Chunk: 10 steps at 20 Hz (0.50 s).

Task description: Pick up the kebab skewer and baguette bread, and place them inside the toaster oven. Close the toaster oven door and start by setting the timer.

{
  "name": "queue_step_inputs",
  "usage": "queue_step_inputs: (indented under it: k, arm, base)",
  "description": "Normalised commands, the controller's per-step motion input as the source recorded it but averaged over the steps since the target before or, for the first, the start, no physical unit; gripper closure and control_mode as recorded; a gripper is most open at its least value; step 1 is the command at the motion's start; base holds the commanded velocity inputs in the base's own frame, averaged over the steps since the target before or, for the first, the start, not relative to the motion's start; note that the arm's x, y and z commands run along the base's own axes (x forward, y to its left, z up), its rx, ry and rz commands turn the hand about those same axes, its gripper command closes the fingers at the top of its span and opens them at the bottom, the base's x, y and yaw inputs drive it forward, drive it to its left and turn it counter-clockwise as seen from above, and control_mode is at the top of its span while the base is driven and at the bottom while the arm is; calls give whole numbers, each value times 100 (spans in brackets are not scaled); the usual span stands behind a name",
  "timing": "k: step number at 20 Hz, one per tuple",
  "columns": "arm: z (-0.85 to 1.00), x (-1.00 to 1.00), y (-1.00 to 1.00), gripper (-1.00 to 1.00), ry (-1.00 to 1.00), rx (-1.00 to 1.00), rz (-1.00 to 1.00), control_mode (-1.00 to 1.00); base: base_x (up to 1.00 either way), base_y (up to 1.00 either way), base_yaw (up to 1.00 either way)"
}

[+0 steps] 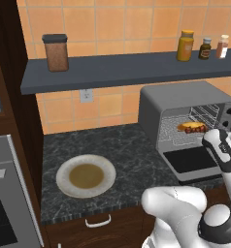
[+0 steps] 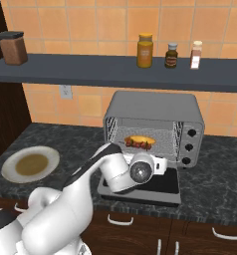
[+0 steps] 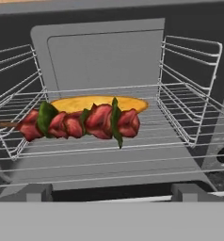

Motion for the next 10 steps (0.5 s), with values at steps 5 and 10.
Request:
queue_step_inputs:
  k: [5, 10]
  arm:
    - [-1, 15, 0, -100, 0, 0, 0, -100]
    - [-8, 29, 0, -100, 0, -2, 0, -100]
  base:
    - [0, 0, 0]
    - [0, 0, 0]
